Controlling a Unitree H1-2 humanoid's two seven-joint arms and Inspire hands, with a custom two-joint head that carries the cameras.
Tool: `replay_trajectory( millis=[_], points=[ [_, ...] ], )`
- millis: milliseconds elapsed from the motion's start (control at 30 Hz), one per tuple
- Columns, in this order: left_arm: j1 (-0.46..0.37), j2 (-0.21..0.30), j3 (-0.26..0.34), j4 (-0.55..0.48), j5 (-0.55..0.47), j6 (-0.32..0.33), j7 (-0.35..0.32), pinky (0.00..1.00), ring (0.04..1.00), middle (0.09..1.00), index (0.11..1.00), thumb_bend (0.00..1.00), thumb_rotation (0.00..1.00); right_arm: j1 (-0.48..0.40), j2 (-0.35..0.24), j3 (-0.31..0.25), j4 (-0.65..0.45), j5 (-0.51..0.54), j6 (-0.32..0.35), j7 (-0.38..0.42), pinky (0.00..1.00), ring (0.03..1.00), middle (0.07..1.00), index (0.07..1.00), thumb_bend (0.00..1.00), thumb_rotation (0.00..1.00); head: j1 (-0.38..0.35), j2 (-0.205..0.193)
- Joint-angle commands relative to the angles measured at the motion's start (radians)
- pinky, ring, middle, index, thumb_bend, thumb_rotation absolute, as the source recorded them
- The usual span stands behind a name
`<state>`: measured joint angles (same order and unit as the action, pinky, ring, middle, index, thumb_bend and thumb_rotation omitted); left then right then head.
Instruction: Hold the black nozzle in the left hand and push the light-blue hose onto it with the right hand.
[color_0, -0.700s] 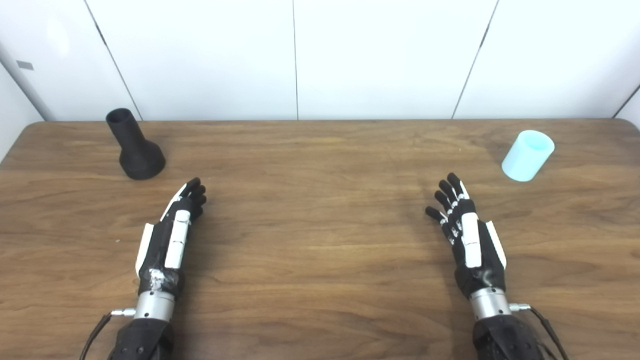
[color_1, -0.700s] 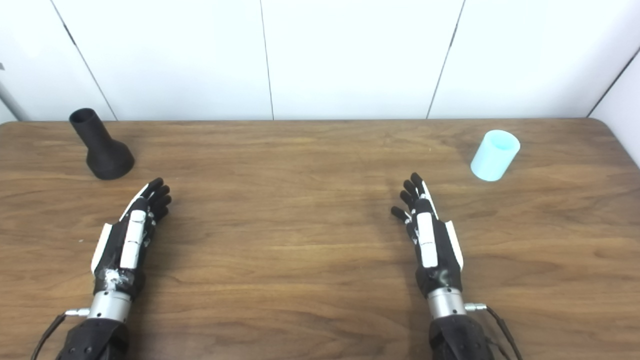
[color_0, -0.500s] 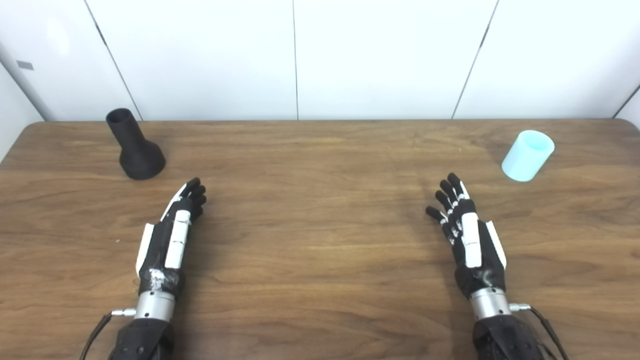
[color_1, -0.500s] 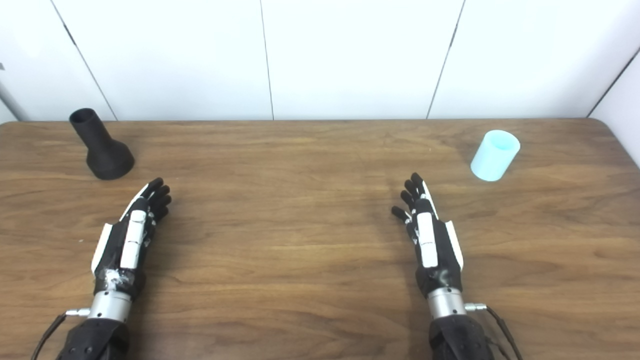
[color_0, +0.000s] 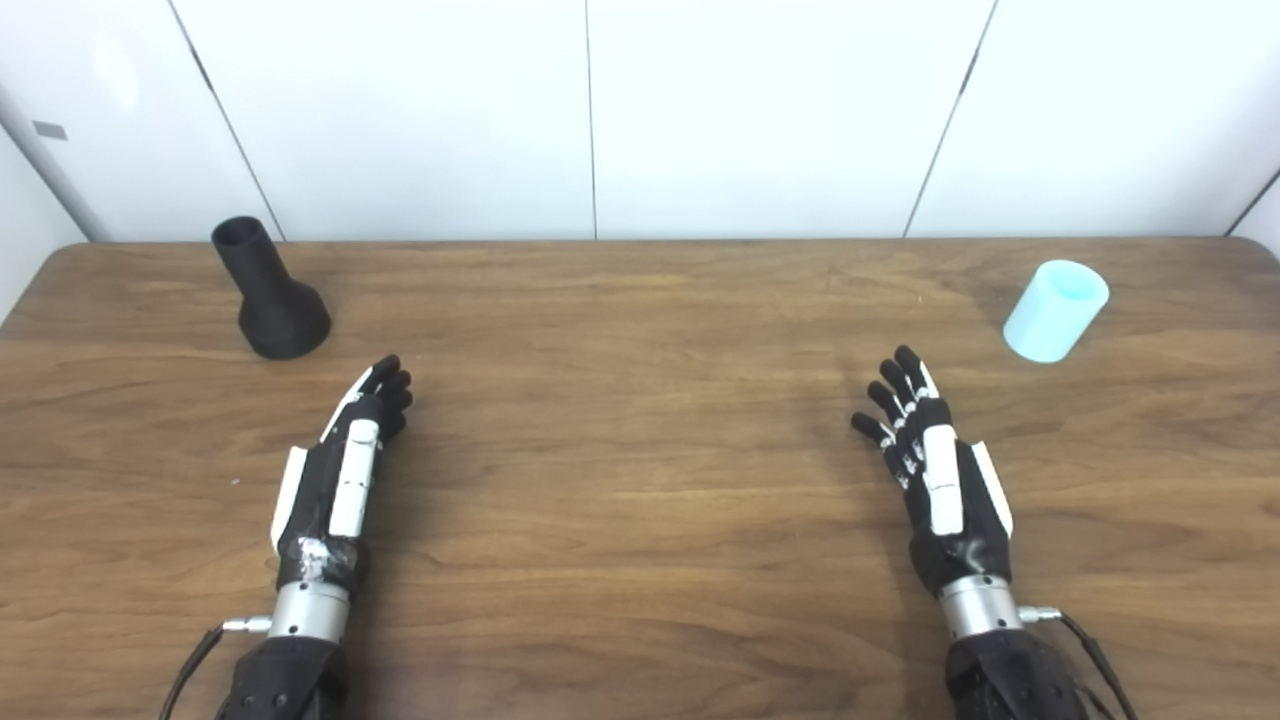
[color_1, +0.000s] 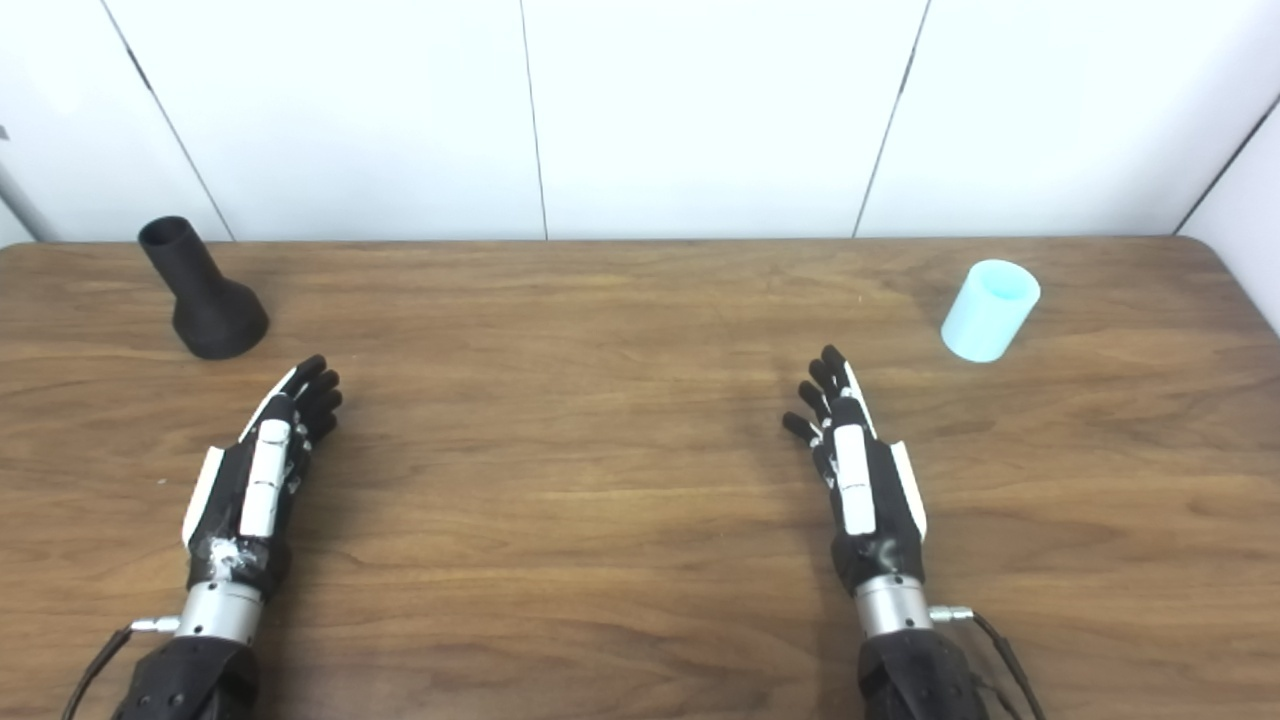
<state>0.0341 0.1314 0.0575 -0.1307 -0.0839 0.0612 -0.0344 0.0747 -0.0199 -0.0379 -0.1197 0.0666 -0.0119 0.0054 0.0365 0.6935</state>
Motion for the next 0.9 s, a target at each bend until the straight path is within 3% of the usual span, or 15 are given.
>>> replay_trajectory(
  millis=[0, 200, 300, 467, 633, 867],
  points=[
    [0.010, -0.015, -0.023, 0.012, 0.009, 0.041, -0.011, 0.92, 0.913, 0.907, 0.906, 0.53, 0.85, 0.023, 0.004, -0.002, 0.027, 0.008, 0.006, 0.002, 0.85, 0.948, 0.962, 0.966, 0.54, 1.00, 0.015, -0.003],
    [0.015, -0.042, -0.036, 0.023, 0.037, 0.042, 0.015, 0.91, 0.901, 0.895, 0.893, 0.56, 0.81, 0.028, -0.018, -0.020, 0.051, 0.029, -0.010, 0.016, 0.85, 0.945, 0.958, 0.967, 0.54, 1.00, 0.129, -0.047],
    [0.022, -0.040, -0.053, 0.027, 0.057, 0.023, 0.009, 0.92, 0.909, 0.907, 0.903, 0.52, 0.88, 0.027, -0.032, -0.024, 0.069, 0.030, -0.022, 0.019, 0.86, 0.944, 0.958, 0.963, 0.52, 1.00, 0.179, -0.074],
    [0.012, -0.050, -0.070, 0.078, 0.084, -0.057, 0.018, 0.86, 0.894, 0.901, 0.885, 0.46, 0.92, 0.026, -0.051, -0.031, 0.104, 0.060, -0.054, 0.043, 0.91, 0.964, 0.973, 0.976, 0.53, 1.00, 0.249, -0.136],
    [0.011, -0.064, -0.076, 0.101, 0.094, -0.056, 0.027, 0.88, 0.905, 0.904, 0.883, 0.45, 0.92, 0.018, -0.064, -0.036, 0.142, 0.075, -0.090, 0.063, 0.93, 0.975, 0.982, 0.989, 0.52, 1.00, 0.274, -0.164],
    [0.008, -0.062, -0.081, 0.125, 0.104, -0.059, 0.026, 0.90, 0.924, 0.914, 0.905, 0.43, 0.92, 0.013, -0.061, -0.033, 0.145, 0.070, -0.084, 0.061, 0.91, 0.969, 0.976, 0.994, 0.54, 1.00, 0.275, -0.204]
  ],
)
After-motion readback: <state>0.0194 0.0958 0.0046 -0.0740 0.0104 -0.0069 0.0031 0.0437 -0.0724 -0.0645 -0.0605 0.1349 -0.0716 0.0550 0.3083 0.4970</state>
